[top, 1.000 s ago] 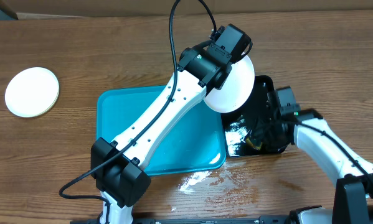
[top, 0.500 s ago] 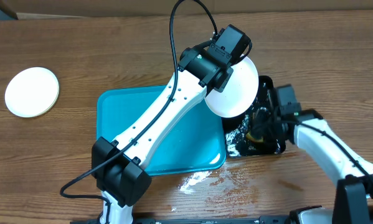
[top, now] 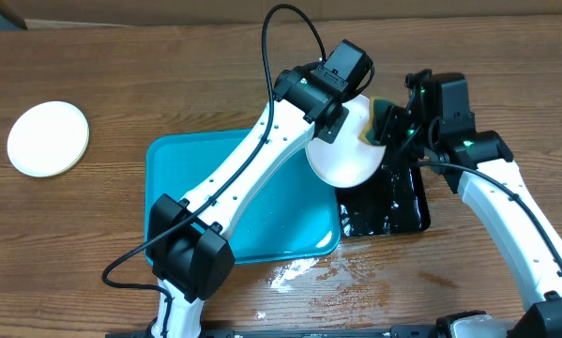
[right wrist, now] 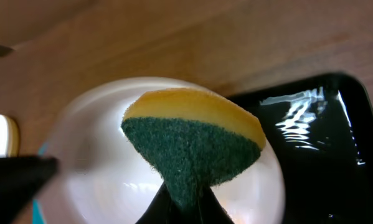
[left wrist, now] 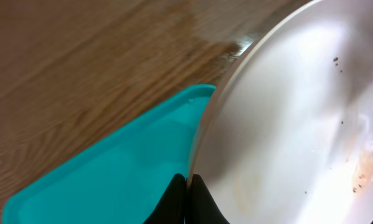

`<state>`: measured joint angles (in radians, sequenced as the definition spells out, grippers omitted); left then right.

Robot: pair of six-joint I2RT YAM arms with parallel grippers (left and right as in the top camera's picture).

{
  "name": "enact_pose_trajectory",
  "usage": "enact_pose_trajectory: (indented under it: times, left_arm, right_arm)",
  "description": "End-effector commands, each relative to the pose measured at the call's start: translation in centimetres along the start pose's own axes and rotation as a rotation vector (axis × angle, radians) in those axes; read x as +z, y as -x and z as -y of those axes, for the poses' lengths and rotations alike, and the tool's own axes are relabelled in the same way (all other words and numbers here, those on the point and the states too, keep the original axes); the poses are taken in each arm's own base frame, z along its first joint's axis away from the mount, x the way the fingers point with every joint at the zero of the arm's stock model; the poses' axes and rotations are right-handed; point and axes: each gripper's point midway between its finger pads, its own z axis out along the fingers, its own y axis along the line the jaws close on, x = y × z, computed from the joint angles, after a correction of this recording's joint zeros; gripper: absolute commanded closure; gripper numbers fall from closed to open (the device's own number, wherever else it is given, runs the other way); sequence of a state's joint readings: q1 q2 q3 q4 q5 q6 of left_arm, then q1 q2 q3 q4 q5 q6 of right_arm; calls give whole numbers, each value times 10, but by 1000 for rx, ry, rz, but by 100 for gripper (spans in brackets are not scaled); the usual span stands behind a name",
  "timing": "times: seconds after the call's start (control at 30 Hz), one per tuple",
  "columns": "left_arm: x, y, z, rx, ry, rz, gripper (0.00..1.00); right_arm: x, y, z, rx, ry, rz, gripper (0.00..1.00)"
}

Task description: Clean dirty plates on tray and stack at the side

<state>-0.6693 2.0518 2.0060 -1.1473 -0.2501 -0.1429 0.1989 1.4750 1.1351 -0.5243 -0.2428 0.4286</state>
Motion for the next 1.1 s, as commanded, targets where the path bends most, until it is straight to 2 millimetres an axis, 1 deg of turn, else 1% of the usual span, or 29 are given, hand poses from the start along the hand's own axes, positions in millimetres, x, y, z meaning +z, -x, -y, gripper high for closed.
enact_pose_trajectory:
  times: [0.0, 0.07, 0.13, 0.33, 0.47, 0.73, 0.83, 0.97, 1.07]
  left_arm:
    - [-5, 1, 19, 40, -138, -7, 96]
    - [-6, -1, 24, 60, -170, -12, 96]
    - [-6, -1, 24, 60, -169, -13, 96]
    - [-6, -2, 23, 59, -169, -17, 96]
    - [-6, -2, 23, 59, -168, -20, 96]
    - [-6, -3, 23, 60, -167, -24, 96]
    - [-6, -3, 23, 59, -167, -24, 96]
    - [-5, -3, 19, 52, -164, -24, 96]
    - [-3, -2, 12, 38, -158, -26, 96]
  right_arm:
    - [2, 23, -19, -66, 73, 69, 96]
    - [4, 26, -27, -84, 115, 79, 96]
    - [4, 29, -30, -94, 127, 88, 96]
    - [8, 35, -31, -195, 138, 134, 96]
    - [10, 45, -17, -198, 58, 194, 96]
    - [12, 41, -10, -215, 24, 181, 96]
    - [13, 38, 1, -204, -29, 171, 96]
    - [13, 34, 4, -200, -41, 154, 96]
    - [13, 36, 12, -194, -85, 163, 96]
